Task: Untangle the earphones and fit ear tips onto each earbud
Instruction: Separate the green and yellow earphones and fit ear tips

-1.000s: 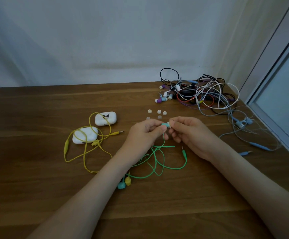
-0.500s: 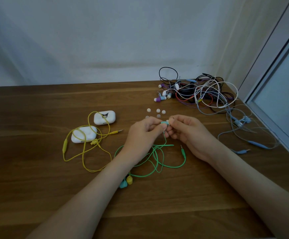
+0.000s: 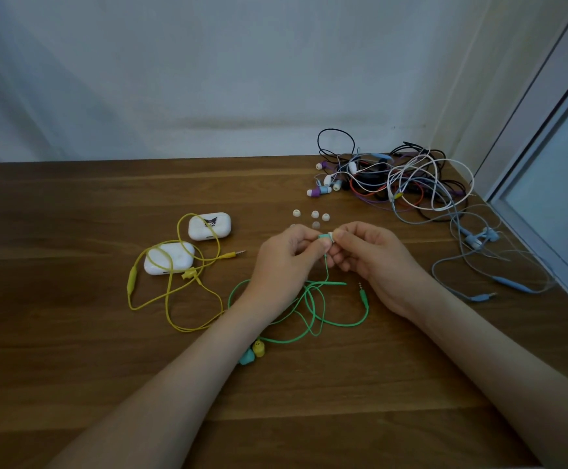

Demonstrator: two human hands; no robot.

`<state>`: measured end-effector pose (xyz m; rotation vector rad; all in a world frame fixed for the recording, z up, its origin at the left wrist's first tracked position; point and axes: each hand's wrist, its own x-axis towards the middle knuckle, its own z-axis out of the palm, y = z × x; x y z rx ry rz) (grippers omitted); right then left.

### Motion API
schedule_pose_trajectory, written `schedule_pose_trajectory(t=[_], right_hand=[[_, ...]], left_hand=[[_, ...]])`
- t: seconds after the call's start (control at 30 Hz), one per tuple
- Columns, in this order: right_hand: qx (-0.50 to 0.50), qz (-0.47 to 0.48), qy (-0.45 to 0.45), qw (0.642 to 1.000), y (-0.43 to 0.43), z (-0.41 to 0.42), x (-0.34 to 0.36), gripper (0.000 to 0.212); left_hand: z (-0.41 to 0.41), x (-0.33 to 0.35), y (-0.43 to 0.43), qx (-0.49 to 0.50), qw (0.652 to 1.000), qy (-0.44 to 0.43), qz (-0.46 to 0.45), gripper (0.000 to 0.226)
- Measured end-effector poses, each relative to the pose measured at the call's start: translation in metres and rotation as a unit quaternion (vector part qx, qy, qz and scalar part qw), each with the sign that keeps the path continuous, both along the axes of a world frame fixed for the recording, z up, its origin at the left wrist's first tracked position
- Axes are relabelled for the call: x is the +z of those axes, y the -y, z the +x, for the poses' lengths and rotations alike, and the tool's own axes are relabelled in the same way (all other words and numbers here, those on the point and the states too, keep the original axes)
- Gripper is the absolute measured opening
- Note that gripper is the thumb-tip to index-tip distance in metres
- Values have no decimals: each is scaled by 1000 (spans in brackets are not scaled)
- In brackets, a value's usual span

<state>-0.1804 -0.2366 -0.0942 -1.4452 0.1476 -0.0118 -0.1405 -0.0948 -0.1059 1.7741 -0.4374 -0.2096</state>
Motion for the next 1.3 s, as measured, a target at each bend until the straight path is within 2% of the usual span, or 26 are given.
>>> schedule_pose_trajectory(t=[0.2, 0.3, 0.57, 1.03, 1.3], right_hand=[[-13, -67, 3, 998, -3, 1, -3, 13], [-17, -93, 9, 995, -4, 1, -6, 12], [-7, -17, 18, 1000, -4, 0, 1, 13], [-13, -104, 27, 994, -4, 1, -6, 16], [-9, -57, 56, 997, -3, 0, -7, 8]], left_hand=[[0, -2, 0, -3, 1000, 18, 6, 11], [3, -1, -2, -14, 1000, -1, 3, 14], [5, 4, -3, -63, 995, -58, -53, 13], [7, 3, -4, -62, 993, -75, -68, 13], [8, 5, -5, -79, 994, -63, -50, 17]])
